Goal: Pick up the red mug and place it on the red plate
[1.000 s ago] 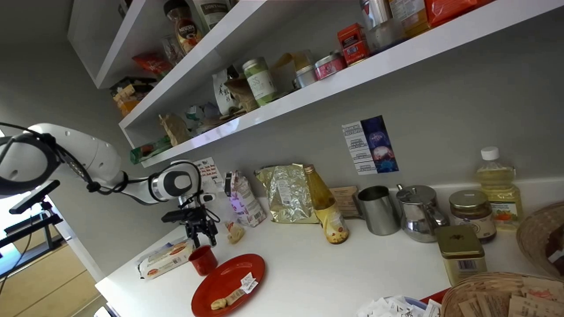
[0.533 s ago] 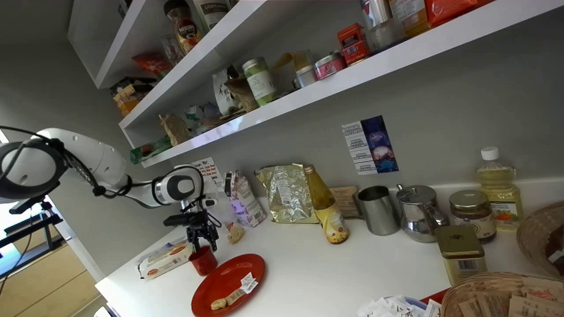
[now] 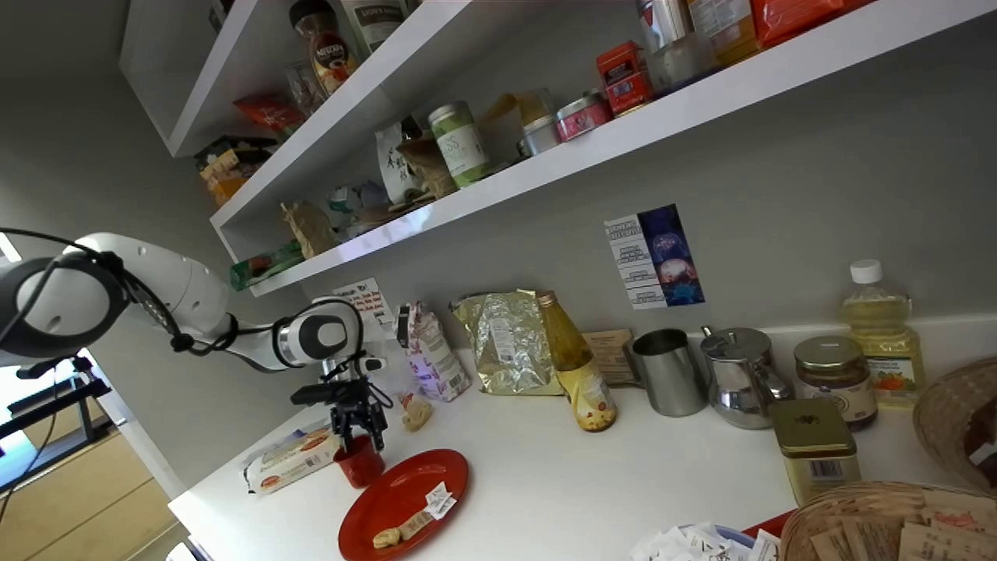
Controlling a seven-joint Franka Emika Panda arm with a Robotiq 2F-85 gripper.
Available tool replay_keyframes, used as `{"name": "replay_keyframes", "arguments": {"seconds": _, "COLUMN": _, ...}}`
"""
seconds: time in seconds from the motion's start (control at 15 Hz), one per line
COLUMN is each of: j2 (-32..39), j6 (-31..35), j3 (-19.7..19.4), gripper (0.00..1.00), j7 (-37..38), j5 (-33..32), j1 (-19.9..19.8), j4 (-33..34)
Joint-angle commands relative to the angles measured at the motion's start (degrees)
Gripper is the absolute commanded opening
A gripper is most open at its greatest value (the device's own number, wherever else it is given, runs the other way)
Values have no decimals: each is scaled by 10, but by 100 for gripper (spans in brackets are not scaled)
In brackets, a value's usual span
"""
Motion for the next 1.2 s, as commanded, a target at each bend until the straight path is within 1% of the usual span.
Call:
{"name": "replay_keyframes", "arguments": {"seconds": 0.0, "j2": 18, "j6": -17, "j3": -1, "gripper": 73, "j7": -23, "j5": 12, "j1": 3, "j4": 26}}
{"name": "replay_keyframes", "arguments": {"seconds": 0.07, "j2": 20, "j6": -18, "j3": -1, "gripper": 67, "j7": -26, "j5": 12, "j1": 3, "j4": 27}}
{"name": "replay_keyframes", "arguments": {"seconds": 0.47, "j2": 19, "j6": -21, "j3": 1, "gripper": 20, "j7": -31, "j5": 20, "j1": -2, "j4": 27}}
{"name": "replay_keyframes", "arguments": {"seconds": 0.67, "j2": 19, "j6": -23, "j3": 1, "gripper": 1, "j7": -31, "j5": 26, "j1": -5, "j4": 29}}
{"name": "replay_keyframes", "arguments": {"seconds": 0.8, "j2": 19, "j6": -25, "j3": 2, "gripper": 0, "j7": -31, "j5": 34, "j1": -8, "j4": 31}}
{"name": "replay_keyframes", "arguments": {"seconds": 0.93, "j2": 15, "j6": -28, "j3": 2, "gripper": 2, "j7": -32, "j5": 42, "j1": -11, "j4": 35}}
{"name": "replay_keyframes", "arguments": {"seconds": 1.13, "j2": -9, "j6": -27, "j3": 1, "gripper": 2, "j7": -32, "j5": 43, "j1": -11, "j4": 45}}
